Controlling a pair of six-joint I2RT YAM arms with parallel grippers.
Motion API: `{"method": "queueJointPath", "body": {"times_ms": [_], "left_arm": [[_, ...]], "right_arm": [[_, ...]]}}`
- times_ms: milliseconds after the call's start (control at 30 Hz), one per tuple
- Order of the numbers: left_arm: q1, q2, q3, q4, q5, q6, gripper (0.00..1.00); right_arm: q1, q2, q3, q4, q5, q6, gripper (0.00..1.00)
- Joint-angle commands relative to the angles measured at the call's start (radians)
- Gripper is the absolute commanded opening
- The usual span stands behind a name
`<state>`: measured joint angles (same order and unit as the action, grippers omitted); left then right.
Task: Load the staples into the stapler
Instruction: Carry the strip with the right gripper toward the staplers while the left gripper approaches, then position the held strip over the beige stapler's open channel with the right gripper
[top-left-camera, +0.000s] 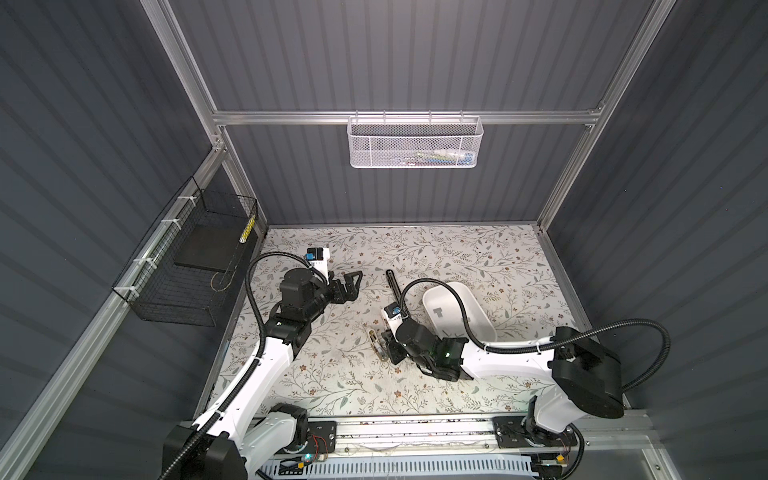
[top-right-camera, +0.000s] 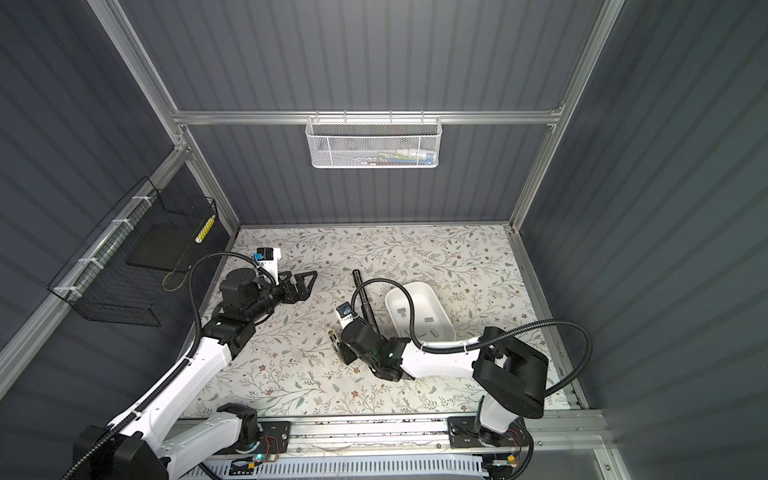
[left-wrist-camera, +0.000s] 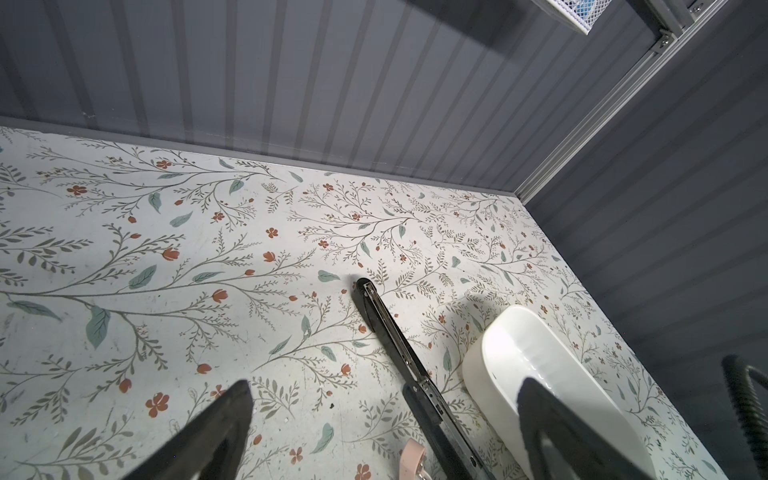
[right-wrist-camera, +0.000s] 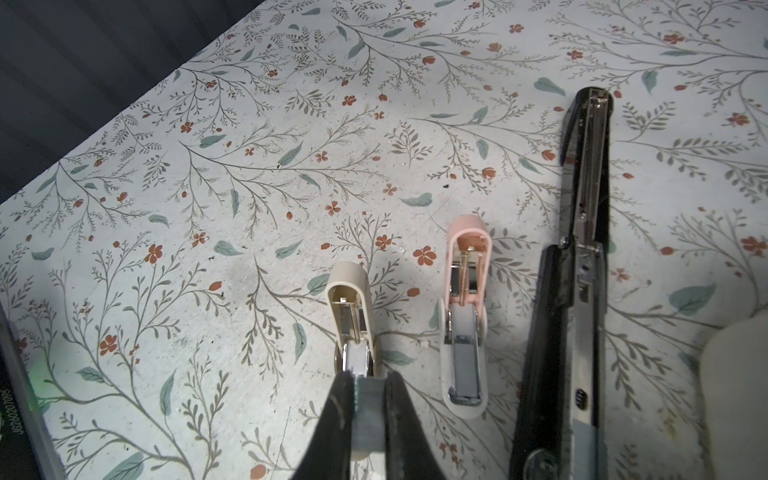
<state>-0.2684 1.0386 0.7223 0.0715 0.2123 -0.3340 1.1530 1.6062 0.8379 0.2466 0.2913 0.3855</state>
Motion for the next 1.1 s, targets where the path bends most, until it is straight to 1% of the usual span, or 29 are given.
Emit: {"method": "queueJointPath", "body": {"times_ms": [0,300,467,667,900,1067], "left_arm": [[0.005,0.006,0.000,0.021,-0.016,0.014,1.00],[0.003,-0.028,-0.036,0.006,-0.016,-0.013,1.00],[0.003,-0.036,-0.003,-0.089,-0.009,-0.010,1.00],[0.005,-0.060,-0.031,-0.094,0.000,-0.026,1.00],[0.004,-0.050,-0.034,-0.102,0.015,-0.033,0.99],[0.004,-0.065,-0.058,-0.113,0.020,-0.042,0.99]], "right_arm": [[0.005,0.008,0.002,0.010,-0.002,0.012,0.05],[0.020,0.051,0.005,-0.002,-0.027,0.035,0.04],[0.049,0.088,0.014,-0.001,-0.025,0.041,0.03],[0.058,0.104,0.014,0.025,-0.035,0.048,0.03],[0.075,0.104,-0.005,0.003,0.015,0.068,0.03],[0.076,0.125,0.012,-0.016,0.031,0.047,0.03]]}}
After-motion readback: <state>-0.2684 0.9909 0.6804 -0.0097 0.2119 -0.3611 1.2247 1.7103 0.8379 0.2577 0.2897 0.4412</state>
